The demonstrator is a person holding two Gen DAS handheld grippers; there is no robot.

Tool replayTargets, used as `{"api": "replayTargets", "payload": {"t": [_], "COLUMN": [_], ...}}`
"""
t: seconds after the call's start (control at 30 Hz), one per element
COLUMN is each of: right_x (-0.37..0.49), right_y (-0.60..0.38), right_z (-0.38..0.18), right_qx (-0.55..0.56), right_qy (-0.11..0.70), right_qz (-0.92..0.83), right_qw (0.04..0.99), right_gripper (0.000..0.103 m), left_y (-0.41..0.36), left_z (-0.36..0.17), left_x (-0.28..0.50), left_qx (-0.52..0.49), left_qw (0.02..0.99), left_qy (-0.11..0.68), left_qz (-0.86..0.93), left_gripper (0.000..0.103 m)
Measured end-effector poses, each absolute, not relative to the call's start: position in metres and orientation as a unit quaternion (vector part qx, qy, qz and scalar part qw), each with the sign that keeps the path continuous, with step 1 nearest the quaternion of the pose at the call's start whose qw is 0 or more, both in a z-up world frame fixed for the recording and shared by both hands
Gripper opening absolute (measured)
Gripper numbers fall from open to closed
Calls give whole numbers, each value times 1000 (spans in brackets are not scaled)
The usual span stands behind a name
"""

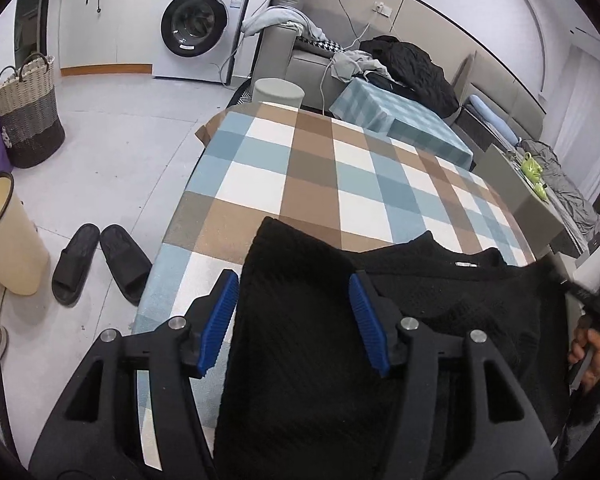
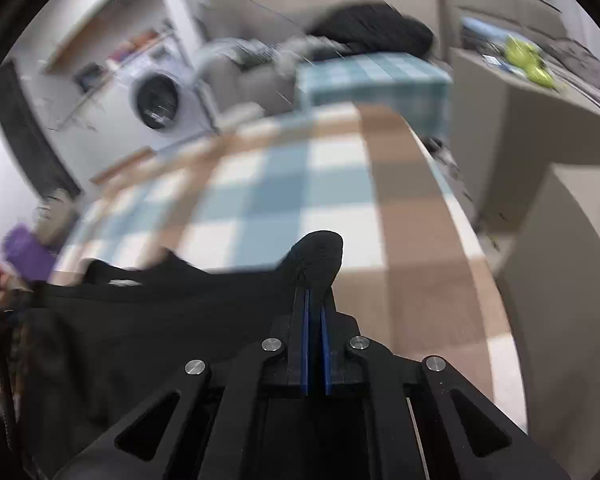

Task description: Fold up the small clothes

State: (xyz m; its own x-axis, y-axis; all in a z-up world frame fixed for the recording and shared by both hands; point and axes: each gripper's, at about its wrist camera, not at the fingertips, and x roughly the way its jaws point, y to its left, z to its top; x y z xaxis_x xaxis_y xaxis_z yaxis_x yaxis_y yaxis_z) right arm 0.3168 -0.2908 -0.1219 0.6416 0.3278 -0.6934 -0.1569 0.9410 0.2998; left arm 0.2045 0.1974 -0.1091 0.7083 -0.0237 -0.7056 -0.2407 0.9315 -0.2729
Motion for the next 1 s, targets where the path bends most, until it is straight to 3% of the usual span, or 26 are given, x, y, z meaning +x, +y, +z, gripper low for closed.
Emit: {"api": "replayTargets", "payload": {"t": [0.07, 0.2, 0.27, 0.37, 0.67, 0.93, 1.0], "right_x": [306, 318, 325, 319, 287, 266, 266], "right_y": [-305, -326, -326, -331, -320, -282, -276], "right_z": [-107, -118, -130, -134, -118, -108, -111], "right_qx": [126, 151, 144, 160, 150, 112, 105], "right_qy": [356, 391, 430, 427, 418, 419, 427], "right_qz": [112, 39, 24, 26, 65, 115, 119], "right_qw": [919, 907, 891, 890, 894, 894, 890], "right_gripper": [4, 5, 21, 43, 46, 52, 52], "left_y": [199, 201, 200, 196, 137, 85, 78], "left_z": [-110, -113, -115, -117, -104, -124, -130], "left_x": [205, 207, 208, 211, 218, 254, 262], "left_qx": [-175, -177, -173, -158, -93, -72, -65], "left_qw": [907, 904, 903, 902, 908, 893, 894], "left_qy": [377, 384, 388, 395, 407, 445, 444], "left_qz": [61, 65, 64, 69, 21, -11, -8], "left_gripper": [55, 55, 55, 55, 55, 55, 44]}}
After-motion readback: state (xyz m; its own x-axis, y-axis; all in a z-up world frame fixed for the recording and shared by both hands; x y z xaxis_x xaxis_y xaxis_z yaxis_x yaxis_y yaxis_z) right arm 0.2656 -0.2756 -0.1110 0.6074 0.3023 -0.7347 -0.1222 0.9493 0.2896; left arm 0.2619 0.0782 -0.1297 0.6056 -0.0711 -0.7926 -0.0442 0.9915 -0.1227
